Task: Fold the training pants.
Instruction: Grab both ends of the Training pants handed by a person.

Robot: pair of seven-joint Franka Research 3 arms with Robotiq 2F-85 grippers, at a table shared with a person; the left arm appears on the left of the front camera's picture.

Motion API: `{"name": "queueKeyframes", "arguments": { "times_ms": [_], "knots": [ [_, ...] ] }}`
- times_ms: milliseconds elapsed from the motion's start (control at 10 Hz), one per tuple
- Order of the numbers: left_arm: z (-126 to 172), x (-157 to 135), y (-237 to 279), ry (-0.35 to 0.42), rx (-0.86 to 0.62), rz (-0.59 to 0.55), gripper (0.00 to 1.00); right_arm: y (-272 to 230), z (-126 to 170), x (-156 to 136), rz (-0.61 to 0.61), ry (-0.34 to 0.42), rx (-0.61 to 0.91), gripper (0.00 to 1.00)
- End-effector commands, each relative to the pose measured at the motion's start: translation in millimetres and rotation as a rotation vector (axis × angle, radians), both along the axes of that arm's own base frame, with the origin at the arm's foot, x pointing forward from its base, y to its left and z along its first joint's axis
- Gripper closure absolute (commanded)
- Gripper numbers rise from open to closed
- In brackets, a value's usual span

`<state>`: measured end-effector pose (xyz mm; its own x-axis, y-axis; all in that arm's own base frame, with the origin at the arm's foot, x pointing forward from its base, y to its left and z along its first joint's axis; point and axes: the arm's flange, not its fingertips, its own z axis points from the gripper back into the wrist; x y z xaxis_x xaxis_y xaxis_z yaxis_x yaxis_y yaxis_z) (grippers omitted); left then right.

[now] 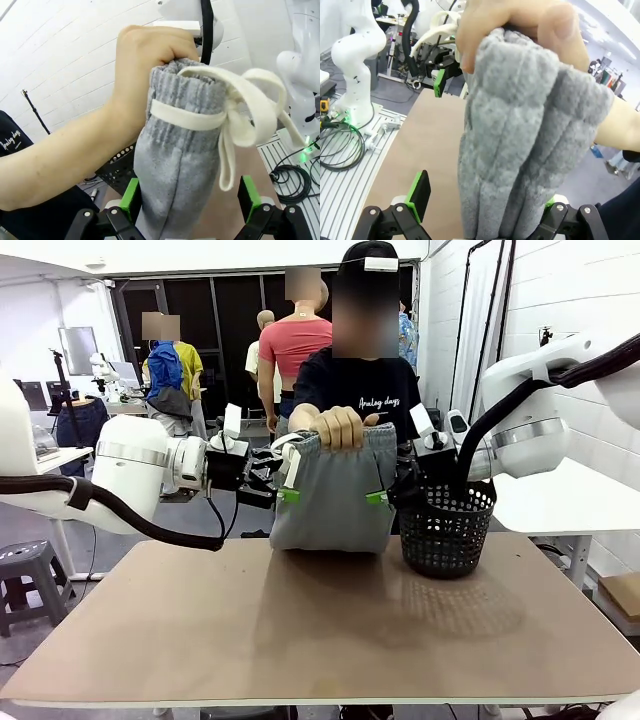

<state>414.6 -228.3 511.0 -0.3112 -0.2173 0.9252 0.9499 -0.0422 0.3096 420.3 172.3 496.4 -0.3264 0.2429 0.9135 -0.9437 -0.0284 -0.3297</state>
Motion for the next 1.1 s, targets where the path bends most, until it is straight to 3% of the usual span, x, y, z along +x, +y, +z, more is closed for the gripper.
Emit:
{"name": "queueKeyframes", "arguments": {
  "times_ms": [0,400,700,800,1000],
  "knots": [
    [-3,8,-5,-0.012,-0.044,0.008,0.00,3,-1,10,0.032,-0.005,0.059,0.00],
    [-11,21,-11,0.046,-0.048,0.030,0.00,7,-3,16,0.039,0.015,0.086,0.00],
    [-15,27,-15,0.081,-0.070,-0.025,0.00,13,-6,23,0.054,0.039,0.073,0.00],
    [-15,27,-15,0.083,-0.074,-0.031,0.08,14,-7,24,0.061,0.044,0.074,0.02],
    [-15,30,-14,0.089,-0.077,-0.030,0.47,14,-8,27,0.077,0.060,0.087,0.42]
  ]
}}
